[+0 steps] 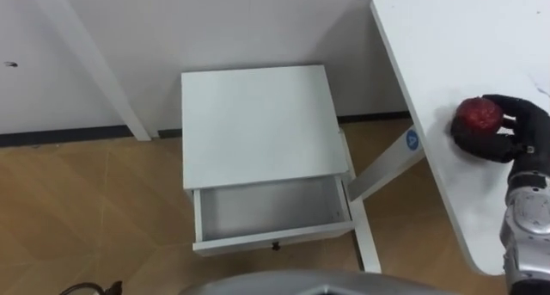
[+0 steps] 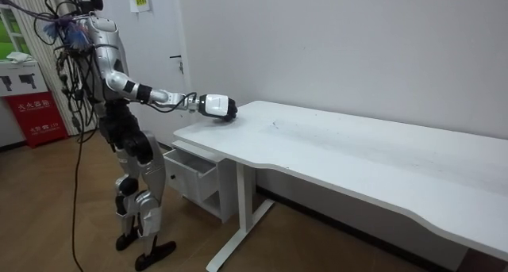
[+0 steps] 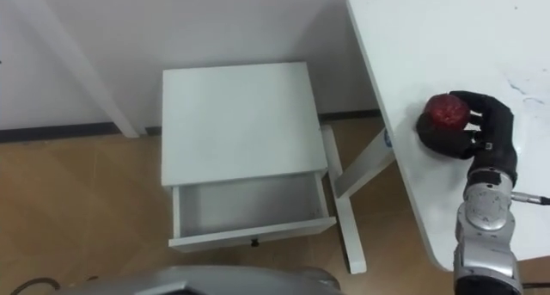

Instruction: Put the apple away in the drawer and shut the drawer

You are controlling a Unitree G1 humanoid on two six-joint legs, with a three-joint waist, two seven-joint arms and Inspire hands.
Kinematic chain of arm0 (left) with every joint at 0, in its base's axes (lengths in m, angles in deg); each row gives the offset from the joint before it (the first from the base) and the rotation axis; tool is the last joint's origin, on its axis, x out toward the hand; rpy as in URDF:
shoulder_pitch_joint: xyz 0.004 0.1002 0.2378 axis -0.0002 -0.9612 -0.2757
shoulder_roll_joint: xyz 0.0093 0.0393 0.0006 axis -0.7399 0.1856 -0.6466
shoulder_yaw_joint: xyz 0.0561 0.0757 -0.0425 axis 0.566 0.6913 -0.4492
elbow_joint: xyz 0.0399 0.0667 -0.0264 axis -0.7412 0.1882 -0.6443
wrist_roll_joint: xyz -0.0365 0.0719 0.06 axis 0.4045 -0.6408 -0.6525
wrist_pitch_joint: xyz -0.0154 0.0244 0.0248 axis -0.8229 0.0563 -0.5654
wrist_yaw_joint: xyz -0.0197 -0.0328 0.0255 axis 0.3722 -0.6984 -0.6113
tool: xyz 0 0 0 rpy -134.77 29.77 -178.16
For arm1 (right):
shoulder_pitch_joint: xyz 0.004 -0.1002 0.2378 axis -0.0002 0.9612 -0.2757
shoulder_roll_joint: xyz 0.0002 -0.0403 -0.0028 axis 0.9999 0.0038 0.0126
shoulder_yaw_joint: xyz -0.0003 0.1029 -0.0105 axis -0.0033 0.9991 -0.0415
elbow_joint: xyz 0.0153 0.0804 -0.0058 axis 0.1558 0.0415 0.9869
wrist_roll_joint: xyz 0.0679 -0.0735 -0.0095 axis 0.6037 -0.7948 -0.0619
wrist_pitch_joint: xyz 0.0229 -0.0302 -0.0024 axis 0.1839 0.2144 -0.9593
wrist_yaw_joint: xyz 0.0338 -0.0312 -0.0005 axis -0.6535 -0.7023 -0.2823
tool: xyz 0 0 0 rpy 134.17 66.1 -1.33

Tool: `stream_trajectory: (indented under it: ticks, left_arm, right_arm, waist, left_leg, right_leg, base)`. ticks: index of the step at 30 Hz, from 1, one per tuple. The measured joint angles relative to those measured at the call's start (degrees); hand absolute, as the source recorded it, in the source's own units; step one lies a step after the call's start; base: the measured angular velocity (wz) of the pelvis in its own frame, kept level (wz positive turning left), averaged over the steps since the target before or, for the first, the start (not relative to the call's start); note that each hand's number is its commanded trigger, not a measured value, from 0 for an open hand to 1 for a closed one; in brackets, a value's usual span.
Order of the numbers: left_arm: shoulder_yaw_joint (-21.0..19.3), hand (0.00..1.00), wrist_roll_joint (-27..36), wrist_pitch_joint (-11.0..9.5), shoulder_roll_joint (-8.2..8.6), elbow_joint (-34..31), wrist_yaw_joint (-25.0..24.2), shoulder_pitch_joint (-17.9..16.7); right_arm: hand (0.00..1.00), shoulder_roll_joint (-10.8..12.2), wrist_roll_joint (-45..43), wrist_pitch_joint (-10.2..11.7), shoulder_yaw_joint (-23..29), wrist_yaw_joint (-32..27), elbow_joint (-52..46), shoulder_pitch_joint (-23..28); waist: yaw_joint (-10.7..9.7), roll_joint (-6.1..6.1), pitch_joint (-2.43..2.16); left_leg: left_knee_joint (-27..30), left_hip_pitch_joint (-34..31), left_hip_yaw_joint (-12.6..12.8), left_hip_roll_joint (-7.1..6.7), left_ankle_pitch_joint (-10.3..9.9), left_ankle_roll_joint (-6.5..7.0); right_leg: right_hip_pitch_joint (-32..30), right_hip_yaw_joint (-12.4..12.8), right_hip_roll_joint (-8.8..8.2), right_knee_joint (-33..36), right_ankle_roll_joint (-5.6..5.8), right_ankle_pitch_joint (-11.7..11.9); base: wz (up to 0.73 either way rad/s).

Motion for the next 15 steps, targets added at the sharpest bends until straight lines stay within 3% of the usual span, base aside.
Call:
stream_trajectory:
  ticks: [3,8,12,15]
  left_arm:
    - [0.22,0.00,0.01,-0.08,0.00,-0.03,-0.06,0.50]
    - [4.48,0.00,0.07,-0.23,0.08,0.10,-0.02,1.45]
    - [5.65,0.00,0.07,-0.31,0.33,0.09,-0.06,2.18]
    - [6.39,0.00,0.03,-0.33,0.46,0.09,-0.20,2.57]
  right_arm:
    - [1.00,0.02,-0.40,0.15,-1.99,0.48,-0.10,-0.88]
    - [1.00,0.16,-1.15,0.05,-8.73,1.56,-4.35,-0.77]
    - [1.00,0.17,-6.07,-1.11,-15.51,5.89,-5.86,-0.76]
    - [1.00,0.17,-7.44,-1.31,-18.23,8.67,-8.01,-0.78]
  waist:
    - [0.20,0.24,0.11]
    - [1.54,0.82,0.36]
    - [3.25,1.43,0.59]
    - [3.88,2.18,1.03]
  left_leg:
    - [-0.03,-0.01,-0.25,0.09,-0.20,0.06]
    - [0.03,-0.14,-0.44,0.09,-0.20,0.09]
    - [0.47,-0.55,-0.60,0.08,-0.19,0.11]
    - [0.73,-1.19,-1.22,-0.06,-0.20,0.14]
  right_leg:
    - [0.01,-0.04,0.08,0.11,-0.09,0.20]
    - [0.04,-0.05,0.10,0.17,-0.08,0.54]
    - [-0.08,-0.48,0.05,0.07,-0.12,0.59]
    - [-0.21,-1.40,-0.14,-0.04,-0.11,0.59]
  base:
    - [0.00]
    - [0.00]
    - [0.06]
    - [0.13]
